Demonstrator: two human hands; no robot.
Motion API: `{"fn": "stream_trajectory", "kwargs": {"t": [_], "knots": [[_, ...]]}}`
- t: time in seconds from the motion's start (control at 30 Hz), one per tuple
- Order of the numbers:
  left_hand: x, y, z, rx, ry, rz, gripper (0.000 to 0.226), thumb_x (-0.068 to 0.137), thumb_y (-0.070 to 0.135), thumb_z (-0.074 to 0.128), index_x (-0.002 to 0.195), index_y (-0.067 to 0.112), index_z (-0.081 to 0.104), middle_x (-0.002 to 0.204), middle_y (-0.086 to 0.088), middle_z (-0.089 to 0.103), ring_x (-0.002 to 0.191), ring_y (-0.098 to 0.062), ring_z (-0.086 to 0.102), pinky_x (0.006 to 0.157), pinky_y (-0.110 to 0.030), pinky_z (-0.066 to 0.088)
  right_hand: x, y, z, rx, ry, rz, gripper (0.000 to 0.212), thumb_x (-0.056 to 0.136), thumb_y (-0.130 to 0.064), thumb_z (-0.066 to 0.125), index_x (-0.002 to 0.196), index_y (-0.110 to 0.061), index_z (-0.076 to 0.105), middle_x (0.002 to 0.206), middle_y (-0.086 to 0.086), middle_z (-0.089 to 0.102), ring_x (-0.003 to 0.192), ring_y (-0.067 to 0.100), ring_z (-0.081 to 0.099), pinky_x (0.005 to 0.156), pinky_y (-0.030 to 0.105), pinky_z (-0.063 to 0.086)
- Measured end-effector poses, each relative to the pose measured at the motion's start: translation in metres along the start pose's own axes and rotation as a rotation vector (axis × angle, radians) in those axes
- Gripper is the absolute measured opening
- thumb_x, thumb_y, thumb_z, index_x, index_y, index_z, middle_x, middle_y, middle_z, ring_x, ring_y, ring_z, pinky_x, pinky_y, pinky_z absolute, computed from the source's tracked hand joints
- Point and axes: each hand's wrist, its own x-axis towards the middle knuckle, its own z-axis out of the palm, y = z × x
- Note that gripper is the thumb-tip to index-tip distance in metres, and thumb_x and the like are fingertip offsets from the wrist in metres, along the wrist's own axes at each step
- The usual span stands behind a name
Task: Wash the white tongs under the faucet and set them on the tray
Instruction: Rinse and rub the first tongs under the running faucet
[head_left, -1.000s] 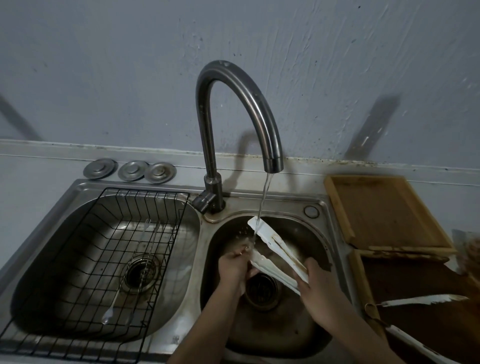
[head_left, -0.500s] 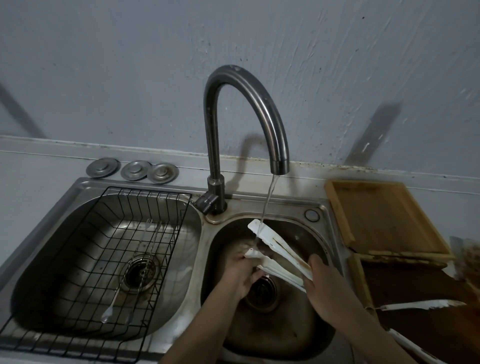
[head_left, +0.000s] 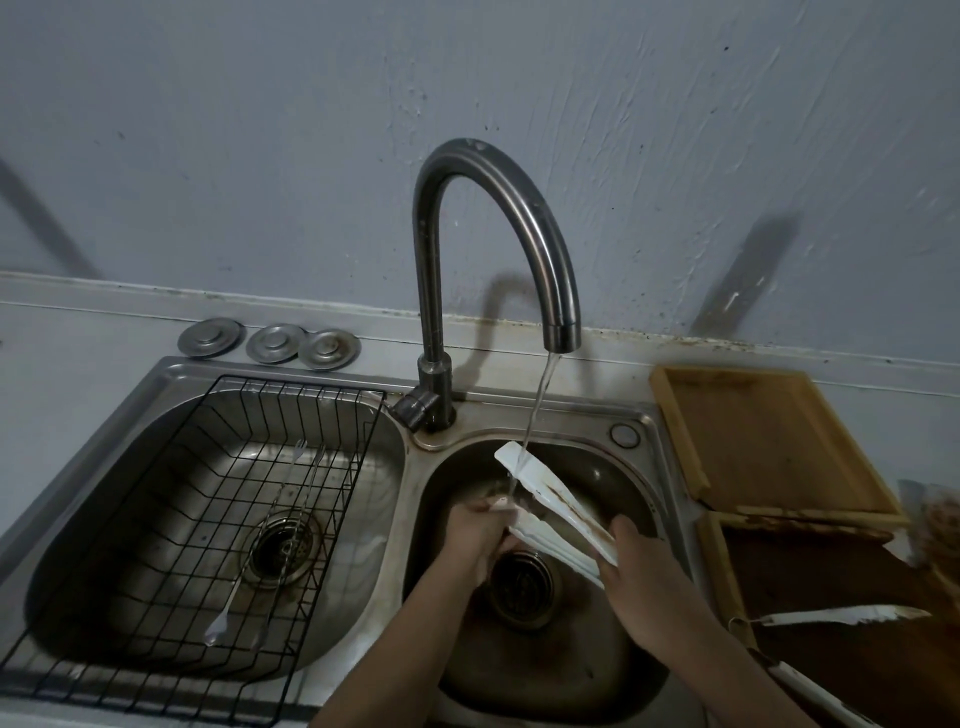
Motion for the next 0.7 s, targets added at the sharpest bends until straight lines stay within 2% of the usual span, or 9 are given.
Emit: {"fn": "stream_trajectory", "kwargs": {"t": [0.07,0.2,0.27,0.37,0.47,0.53,0.6,0.63,0.7], "knots": [[0.000,0.003,-0.001,0.071,0.012,0.058,0.013,0.088,0.005,0.057,0.090,-0.004,0.066,0.083,-0.021,0.070,0.049,-0.017,0.062,0.044,-0.025,0.046,0.001,0.001,0.001,0.021,0.007,0.002,0.014,0.093,-0.022,0.051,0.106,-0.020,0.046,0.079,-0.009,0.057,0.067,0.004,0.060,0.055,0.017,0.046],[-0.007,0.008,0.001,0.170,0.149,0.170,0.035,0.098,0.024,0.043,0.083,0.001,0.065,0.071,-0.014,0.068,0.055,-0.022,0.068,0.049,-0.031,0.055,0.005,0.002,0.000,0.070,0.024,-0.001,0.012,0.093,-0.022,0.051,0.104,-0.018,0.048,0.080,-0.006,0.058,0.067,0.005,0.059,0.053,0.016,0.041],[-0.009,0.009,0.005,-0.006,0.130,0.115,0.032,0.098,0.023,0.044,0.095,-0.001,0.064,0.079,-0.015,0.067,0.070,-0.025,0.068,0.061,-0.036,0.058,0.008,0.000,-0.001,0.076,0.037,-0.018,0.009,0.093,-0.021,0.052,0.101,-0.019,0.047,0.078,-0.007,0.057,0.065,0.005,0.059,0.050,0.016,0.040],[-0.021,0.014,0.023,-0.420,-0.034,-0.003,0.022,0.095,0.002,0.045,0.113,-0.001,0.057,0.093,-0.013,0.067,0.080,-0.019,0.065,0.068,-0.030,0.056,0.012,-0.004,0.004,0.124,0.040,-0.033,0.010,0.094,-0.019,0.051,0.103,-0.018,0.049,0.075,-0.011,0.053,0.061,0.002,0.056,0.045,0.014,0.038],[-0.038,0.017,0.038,-0.543,-0.090,0.076,0.032,0.092,-0.011,0.039,0.117,-0.001,0.056,0.112,-0.018,0.066,0.103,-0.026,0.065,0.090,-0.035,0.053,0.019,-0.011,0.010,0.266,0.061,-0.024,0.013,0.095,-0.019,0.050,0.107,-0.016,0.052,0.075,-0.010,0.055,0.061,0.001,0.056,0.045,0.013,0.040],[-0.045,0.020,0.041,-0.469,-0.144,0.129,0.037,0.090,-0.013,0.038,0.118,0.002,0.057,0.109,-0.018,0.068,0.098,-0.026,0.068,0.081,-0.032,0.059,0.024,-0.014,0.011,0.347,0.125,-0.026,0.007,0.094,-0.023,0.052,0.096,-0.017,0.053,0.073,-0.007,0.057,0.062,0.003,0.058,0.047,0.017,0.046],[-0.049,0.028,0.038,-0.331,-0.221,0.158,0.038,0.089,-0.014,0.037,0.119,0.000,0.056,0.105,-0.019,0.069,0.091,-0.026,0.069,0.070,-0.033,0.061,0.026,-0.017,0.011,0.381,0.206,-0.045,0.008,0.091,-0.024,0.058,0.088,-0.019,0.052,0.068,-0.011,0.055,0.060,0.000,0.054,0.048,0.011,0.043],[-0.047,0.034,0.035,-0.277,-0.235,0.171,0.037,0.087,-0.016,0.037,0.115,-0.003,0.057,0.101,-0.019,0.070,0.088,-0.026,0.070,0.069,-0.034,0.061,0.027,-0.018,0.011,0.394,0.243,-0.048,0.010,0.089,-0.023,0.061,0.086,-0.020,0.052,0.067,-0.013,0.054,0.059,-0.002,0.052,0.048,0.007,0.042],[-0.039,0.049,0.028,-0.221,-0.157,0.231,0.028,0.085,-0.017,0.042,0.095,-0.002,0.064,0.085,-0.016,0.070,0.078,-0.026,0.068,0.072,-0.038,0.059,0.028,-0.019,0.012,0.382,0.281,-0.060,0.013,0.088,-0.019,0.063,0.084,-0.017,0.051,0.067,-0.015,0.051,0.058,-0.003,0.050,0.050,0.004,0.041]]}}
